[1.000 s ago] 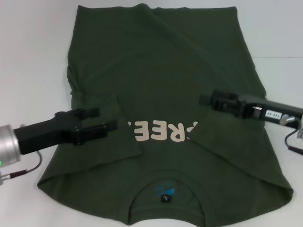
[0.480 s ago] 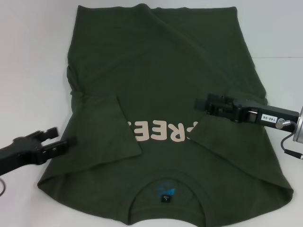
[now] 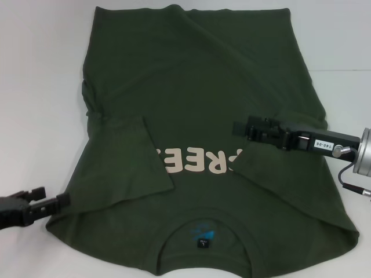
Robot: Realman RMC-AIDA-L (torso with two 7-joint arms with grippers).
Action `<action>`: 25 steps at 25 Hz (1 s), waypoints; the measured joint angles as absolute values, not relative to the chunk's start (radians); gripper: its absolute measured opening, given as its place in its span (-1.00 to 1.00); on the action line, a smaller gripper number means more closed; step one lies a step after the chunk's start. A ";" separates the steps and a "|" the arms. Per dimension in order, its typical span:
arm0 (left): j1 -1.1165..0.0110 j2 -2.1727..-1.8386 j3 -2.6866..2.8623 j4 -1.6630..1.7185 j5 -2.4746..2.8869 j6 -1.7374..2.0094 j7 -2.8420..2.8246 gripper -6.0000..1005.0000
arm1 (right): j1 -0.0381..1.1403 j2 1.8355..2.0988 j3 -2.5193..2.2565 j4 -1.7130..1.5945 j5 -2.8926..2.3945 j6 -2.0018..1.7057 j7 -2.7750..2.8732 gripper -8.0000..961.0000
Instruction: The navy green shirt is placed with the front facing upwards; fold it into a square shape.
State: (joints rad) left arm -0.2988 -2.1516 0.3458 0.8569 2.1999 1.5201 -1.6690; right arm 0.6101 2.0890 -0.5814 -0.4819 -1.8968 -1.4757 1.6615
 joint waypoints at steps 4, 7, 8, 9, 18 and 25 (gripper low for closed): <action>-0.294 -2.151 0.343 0.862 2.229 1.524 -1.672 0.71 | 0.614 2.088 -0.581 -0.475 -1.898 -1.476 1.662 0.91; -0.294 -2.151 0.343 0.862 2.250 1.523 -1.673 0.71 | 0.617 2.088 -0.581 -0.475 -1.898 -1.476 1.662 0.91; -0.294 -2.151 0.344 0.862 2.253 1.523 -1.673 0.71 | 0.617 2.088 -0.581 -0.475 -1.898 -1.476 1.662 0.91; -0.293 -2.151 0.345 0.862 2.256 1.525 -1.673 0.71 | 0.617 2.087 -0.581 -0.475 -1.898 -1.476 1.662 0.91; -0.299 -2.151 0.348 0.862 2.305 1.530 -1.687 0.71 | 0.620 2.087 -0.581 -0.477 -1.897 -1.476 1.667 0.91; -0.300 -2.151 0.351 0.860 2.306 1.526 -1.687 0.71 | 0.620 2.086 -0.581 -0.481 -1.897 -1.476 1.676 0.91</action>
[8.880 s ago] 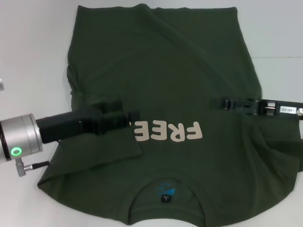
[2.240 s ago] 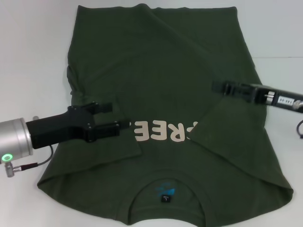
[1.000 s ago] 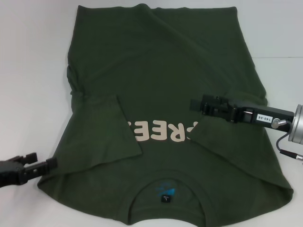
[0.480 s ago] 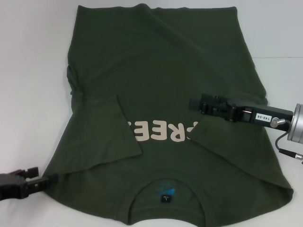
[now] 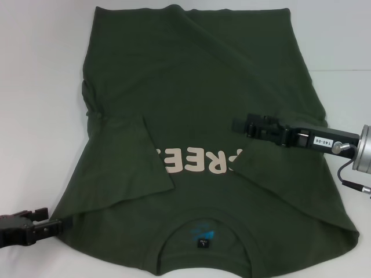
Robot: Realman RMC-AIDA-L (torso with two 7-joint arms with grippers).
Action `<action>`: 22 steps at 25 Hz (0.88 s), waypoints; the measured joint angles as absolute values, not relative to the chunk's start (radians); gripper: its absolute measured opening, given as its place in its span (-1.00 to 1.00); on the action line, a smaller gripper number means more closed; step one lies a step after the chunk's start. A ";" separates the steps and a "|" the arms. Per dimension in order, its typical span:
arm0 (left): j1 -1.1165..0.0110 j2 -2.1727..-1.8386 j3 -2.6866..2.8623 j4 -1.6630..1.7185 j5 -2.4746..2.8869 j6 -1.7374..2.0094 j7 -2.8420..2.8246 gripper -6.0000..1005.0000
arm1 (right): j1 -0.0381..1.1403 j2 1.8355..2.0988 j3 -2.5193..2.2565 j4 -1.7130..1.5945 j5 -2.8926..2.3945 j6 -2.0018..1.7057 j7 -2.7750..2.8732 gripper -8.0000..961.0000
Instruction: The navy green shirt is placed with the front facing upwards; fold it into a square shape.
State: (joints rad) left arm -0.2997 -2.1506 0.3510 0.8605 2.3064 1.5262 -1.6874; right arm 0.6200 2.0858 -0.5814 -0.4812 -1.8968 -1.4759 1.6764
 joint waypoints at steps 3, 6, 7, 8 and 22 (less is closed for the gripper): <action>-0.300 -2.151 0.351 0.861 2.307 1.529 -1.687 0.71 | 0.620 2.086 -0.581 -0.482 -1.897 -1.476 1.677 0.91; -0.299 -2.151 0.349 0.862 2.307 1.529 -1.687 0.71 | 0.620 2.086 -0.581 -0.482 -1.897 -1.478 1.677 0.91; -0.299 -2.151 0.347 0.862 2.307 1.530 -1.687 0.71 | 0.620 2.086 -0.581 -0.482 -1.897 -1.478 1.677 0.91; -0.299 -2.151 0.347 0.862 2.307 1.531 -1.687 0.71 | 0.620 2.086 -0.581 -0.482 -1.896 -1.478 1.677 0.91; -0.301 -2.151 0.353 0.862 2.330 1.535 -1.696 0.71 | 0.620 2.086 -0.581 -0.482 -1.896 -1.479 1.677 0.91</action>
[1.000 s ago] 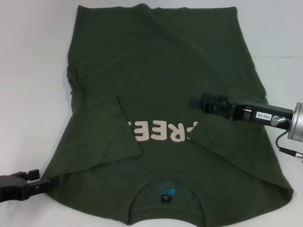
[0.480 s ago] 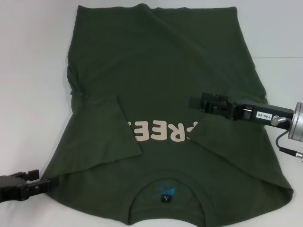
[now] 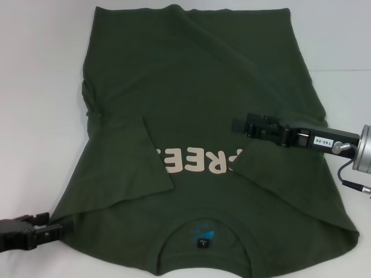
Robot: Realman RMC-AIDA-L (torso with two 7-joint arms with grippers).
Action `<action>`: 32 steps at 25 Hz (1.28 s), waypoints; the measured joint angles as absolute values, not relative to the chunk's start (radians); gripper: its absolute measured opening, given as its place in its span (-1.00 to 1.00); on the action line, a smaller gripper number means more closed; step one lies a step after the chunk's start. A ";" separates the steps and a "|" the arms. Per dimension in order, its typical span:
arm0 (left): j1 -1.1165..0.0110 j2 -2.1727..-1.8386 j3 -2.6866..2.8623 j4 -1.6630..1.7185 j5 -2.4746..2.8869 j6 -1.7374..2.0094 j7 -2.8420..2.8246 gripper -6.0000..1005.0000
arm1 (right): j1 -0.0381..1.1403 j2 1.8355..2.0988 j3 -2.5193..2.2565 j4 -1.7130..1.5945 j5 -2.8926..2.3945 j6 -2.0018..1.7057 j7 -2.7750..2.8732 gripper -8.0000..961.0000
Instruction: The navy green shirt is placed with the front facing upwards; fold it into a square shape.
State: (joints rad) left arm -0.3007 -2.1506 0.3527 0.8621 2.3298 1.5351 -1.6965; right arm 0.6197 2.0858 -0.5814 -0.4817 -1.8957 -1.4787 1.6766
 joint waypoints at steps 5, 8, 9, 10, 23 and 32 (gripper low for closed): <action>-0.304 -2.151 0.354 0.862 2.332 1.565 -1.698 0.71 | 0.620 2.085 -0.581 -0.482 -1.896 -1.478 1.677 0.91; -0.310 -2.149 0.355 0.862 2.333 1.577 -1.698 0.71 | 0.620 2.084 -0.581 -0.482 -1.896 -1.478 1.677 0.91; -0.312 -2.149 0.355 0.861 2.333 1.580 -1.698 0.71 | 0.620 2.084 -0.581 -0.482 -1.896 -1.478 1.677 0.91; -0.315 -2.149 0.356 0.861 2.333 1.584 -1.698 0.71 | 0.620 2.084 -0.581 -0.482 -1.896 -1.478 1.677 0.91; -0.325 -2.139 0.354 0.873 2.356 1.579 -1.698 0.71 | 0.620 2.084 -0.579 -0.478 -1.896 -1.471 1.677 0.91; -0.319 -2.140 0.350 0.887 2.378 1.577 -1.720 0.71 | 0.620 2.084 -0.580 -0.477 -1.896 -1.471 1.677 0.91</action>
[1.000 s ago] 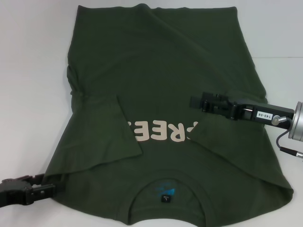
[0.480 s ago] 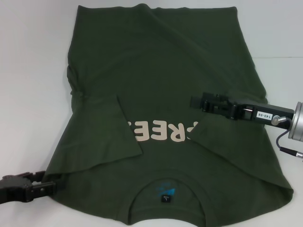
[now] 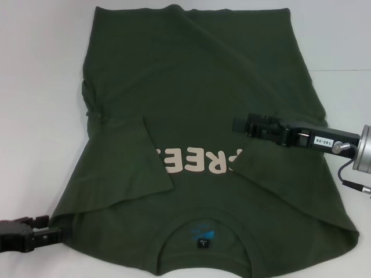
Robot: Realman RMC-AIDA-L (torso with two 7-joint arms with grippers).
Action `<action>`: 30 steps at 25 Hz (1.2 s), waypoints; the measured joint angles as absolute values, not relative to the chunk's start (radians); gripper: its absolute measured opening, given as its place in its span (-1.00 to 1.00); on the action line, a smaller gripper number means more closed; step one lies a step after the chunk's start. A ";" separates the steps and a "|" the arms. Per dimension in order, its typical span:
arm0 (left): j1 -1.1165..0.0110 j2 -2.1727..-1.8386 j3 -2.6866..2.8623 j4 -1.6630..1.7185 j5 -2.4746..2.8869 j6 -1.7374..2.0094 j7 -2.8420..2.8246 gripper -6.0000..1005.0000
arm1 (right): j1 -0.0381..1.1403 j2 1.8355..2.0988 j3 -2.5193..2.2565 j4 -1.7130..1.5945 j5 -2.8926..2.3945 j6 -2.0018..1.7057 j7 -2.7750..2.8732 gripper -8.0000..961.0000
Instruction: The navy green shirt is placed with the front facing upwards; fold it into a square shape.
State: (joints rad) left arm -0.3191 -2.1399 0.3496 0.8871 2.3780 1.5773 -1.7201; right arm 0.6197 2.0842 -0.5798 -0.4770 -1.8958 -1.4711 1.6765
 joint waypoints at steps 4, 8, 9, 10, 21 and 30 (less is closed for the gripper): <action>-0.319 -2.140 0.347 0.888 2.380 1.578 -1.722 0.71 | 0.620 2.084 -0.580 -0.478 -1.896 -1.471 1.677 0.91; -0.323 -2.140 0.354 0.885 2.381 1.581 -1.722 0.71 | 0.620 2.084 -0.580 -0.480 -1.896 -1.471 1.677 0.91; -0.324 -2.140 0.358 0.883 2.381 1.580 -1.723 0.71 | 0.620 2.084 -0.579 -0.480 -1.896 -1.471 1.677 0.91; -0.325 -2.140 0.361 0.882 2.382 1.579 -1.723 0.71 | 0.620 2.084 -0.579 -0.480 -1.896 -1.471 1.677 0.91; -0.346 -2.142 0.364 0.879 2.382 1.575 -1.728 0.71 | 0.620 2.084 -0.573 -0.480 -1.896 -1.471 1.677 0.91; -0.349 -2.142 0.367 0.882 2.390 1.558 -1.734 0.70 | 0.620 2.084 -0.572 -0.483 -1.896 -1.471 1.677 0.91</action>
State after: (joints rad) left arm -0.3493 -2.1415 0.3669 0.8817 2.3902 1.5584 -1.7336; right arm 0.6197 2.0843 -0.5721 -0.4829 -1.8959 -1.4711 1.6765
